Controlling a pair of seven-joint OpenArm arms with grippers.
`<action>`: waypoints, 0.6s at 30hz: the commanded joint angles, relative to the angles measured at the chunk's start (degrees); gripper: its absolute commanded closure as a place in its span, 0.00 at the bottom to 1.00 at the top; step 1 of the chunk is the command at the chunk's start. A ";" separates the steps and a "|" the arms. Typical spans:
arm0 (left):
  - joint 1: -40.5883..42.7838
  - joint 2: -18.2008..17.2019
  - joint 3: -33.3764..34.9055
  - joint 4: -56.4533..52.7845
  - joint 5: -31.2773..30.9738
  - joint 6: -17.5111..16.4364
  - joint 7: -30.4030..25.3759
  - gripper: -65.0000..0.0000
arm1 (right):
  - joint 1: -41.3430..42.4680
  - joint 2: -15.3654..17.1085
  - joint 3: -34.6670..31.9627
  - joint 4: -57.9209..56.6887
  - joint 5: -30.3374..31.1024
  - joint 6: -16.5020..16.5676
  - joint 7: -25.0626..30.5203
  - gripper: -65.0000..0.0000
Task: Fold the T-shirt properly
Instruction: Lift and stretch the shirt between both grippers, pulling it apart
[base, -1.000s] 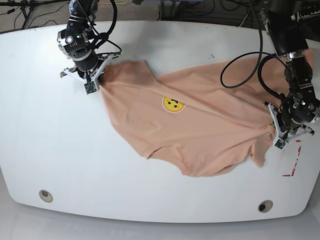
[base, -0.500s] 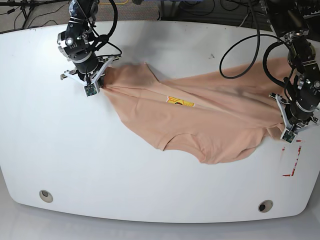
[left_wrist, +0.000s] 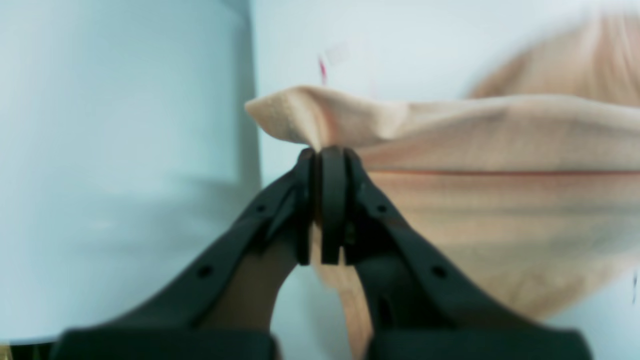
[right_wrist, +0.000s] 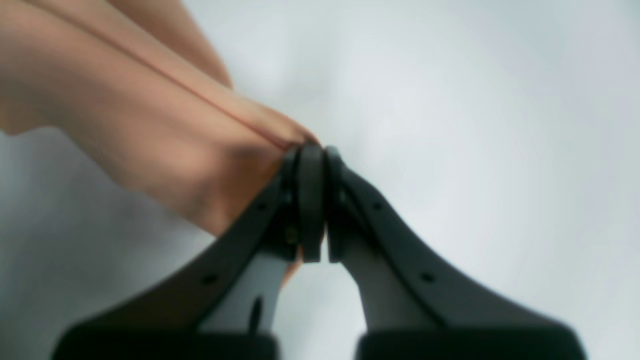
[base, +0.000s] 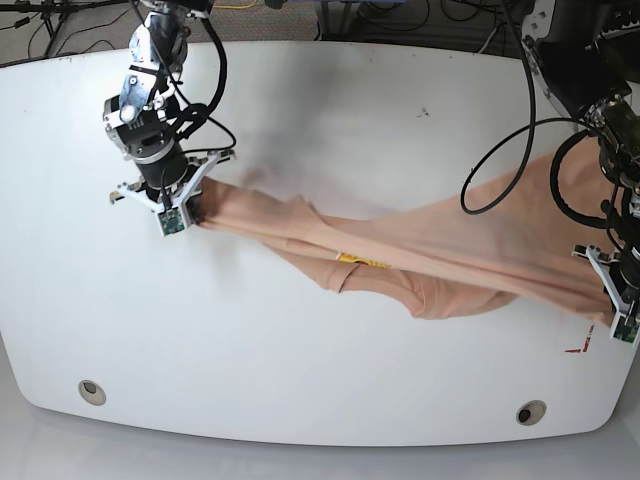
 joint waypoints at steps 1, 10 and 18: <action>-4.82 -0.55 -0.08 0.90 0.89 0.32 -0.82 1.00 | 3.46 0.58 0.18 1.21 -0.83 -0.73 0.72 0.99; -17.22 1.74 5.63 0.55 1.15 0.32 -0.47 1.00 | 14.63 3.92 0.09 0.94 -0.56 -0.73 0.72 0.99; -29.88 5.52 8.35 0.37 1.33 0.32 3.31 1.00 | 27.46 9.02 0.01 0.77 -0.48 -0.64 -2.89 0.99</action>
